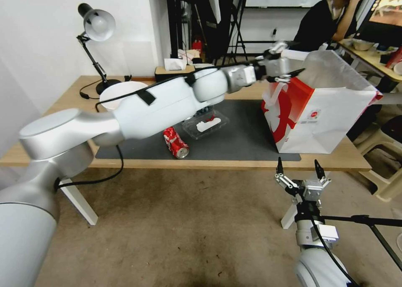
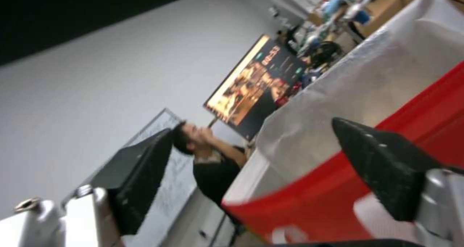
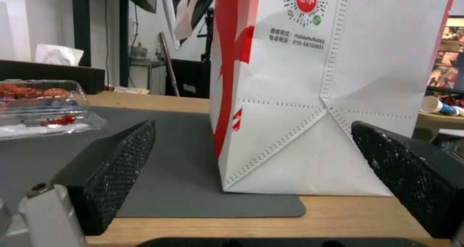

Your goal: Pick up the trash from the table and place it into the takeout bag.

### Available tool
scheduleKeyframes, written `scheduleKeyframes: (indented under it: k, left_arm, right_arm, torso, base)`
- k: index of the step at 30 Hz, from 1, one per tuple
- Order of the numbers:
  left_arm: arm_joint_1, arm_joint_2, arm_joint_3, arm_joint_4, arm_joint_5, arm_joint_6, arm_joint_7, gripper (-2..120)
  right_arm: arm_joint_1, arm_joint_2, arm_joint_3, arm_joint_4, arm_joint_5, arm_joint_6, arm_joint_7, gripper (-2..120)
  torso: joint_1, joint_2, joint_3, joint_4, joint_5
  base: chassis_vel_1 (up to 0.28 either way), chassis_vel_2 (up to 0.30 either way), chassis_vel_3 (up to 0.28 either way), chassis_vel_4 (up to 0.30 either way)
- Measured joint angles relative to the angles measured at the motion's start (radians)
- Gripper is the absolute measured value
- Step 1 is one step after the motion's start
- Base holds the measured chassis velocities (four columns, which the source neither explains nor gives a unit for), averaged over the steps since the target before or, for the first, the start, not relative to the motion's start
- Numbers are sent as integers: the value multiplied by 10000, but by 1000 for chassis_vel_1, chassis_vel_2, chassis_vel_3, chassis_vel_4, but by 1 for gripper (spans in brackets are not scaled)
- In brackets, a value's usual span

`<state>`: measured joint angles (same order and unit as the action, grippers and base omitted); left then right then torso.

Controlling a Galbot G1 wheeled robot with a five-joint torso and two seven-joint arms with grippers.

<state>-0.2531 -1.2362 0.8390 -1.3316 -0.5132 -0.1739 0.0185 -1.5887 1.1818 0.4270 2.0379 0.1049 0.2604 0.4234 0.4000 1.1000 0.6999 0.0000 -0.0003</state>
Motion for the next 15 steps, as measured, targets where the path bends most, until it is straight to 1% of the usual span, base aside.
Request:
scheduleKeyframes:
  k: [1, 2, 4, 5, 7, 8, 9, 10, 11, 12, 13, 15]
  left_arm:
    - [157, 211, -119, -176, -369, 112, -127, 93]
    - [157, 211, -119, -176, -369, 112, -127, 93]
    - [469, 573, -356, -569, -1035, 404, -406, 99]
    - [469, 573, -356, -569, -1035, 404, -406, 99]
    - [741, 860, -576, -904, -1534, 622, -669, 99]
    - [741, 860, -576, -904, -1534, 622, -669, 99]
    - [1026, 1126, -806, -1216, -1962, 802, -907, 100]
    - [1389, 1532, -1122, -1577, -2428, 1026, -1168, 100]
    - [1721, 1896, -1421, -1863, -2769, 1182, -1348, 100]
    - [1721, 1896, -1421, -1863, -2769, 1182, -1348, 100]
    - [2120, 2368, -1804, -2198, -3166, 1378, -1617, 100]
    - [2513, 2800, -2173, -2529, -3541, 1579, -1851, 100]
  right_arm:
    - [5, -7, -7, 25, 2, -26, 1, 100]
    - [5, -7, -7, 25, 2, -26, 1, 100]
    - [8, -16, -28, 60, 3, -63, 3, 100]
    - [8, -16, -28, 60, 3, -63, 3, 100]
    - [9, -23, -37, 77, 3, -86, 6, 100]
    - [9, -23, -37, 77, 3, -86, 6, 100]
    - [10, -30, -41, 97, 3, -98, 8, 100]
    - [11, -49, -49, 109, 3, -122, 11, 100]
    - [21, -62, -65, 116, 3, -135, 12, 100]
    - [21, -62, -65, 116, 3, -135, 12, 100]
    - [48, -76, -100, 129, 3, -161, 15, 100]
    - [81, -82, -150, 130, 3, -184, 17, 100]
  torso:
    - [0, 1, 0, 0, 0]
    - [0, 1, 0, 0, 0]
    - [0, 0, 0, -1, 0]
    - [0, 0, 0, -1, 0]
    - [0, 0, 0, 0, -1]
    - [0, 0, 0, 0, -1]
    - [0, 1, 0, 0, 0]
    - [0, 0, 0, -2, -1]
    - [0, 0, 0, 0, 1]
    - [0, 0, 0, 0, 1]
    - [0, 0, 0, 1, -2]
    - [0, 0, -1, 3, -1]
  base:
    - [0, 0, 0, 0]
    - [0, 0, 0, 0]
    - [0, 0, 0, 0]
    - [0, 0, 0, 0]
    - [0, 0, 0, 0]
    - [0, 0, 0, 0]
    - [0, 0, 0, 0]
    - [0, 0, 0, 0]
    - [0, 0, 0, 0]
    - [0, 0, 0, 0]
    - [0, 0, 0, 0]
    - [0, 0, 0, 0]
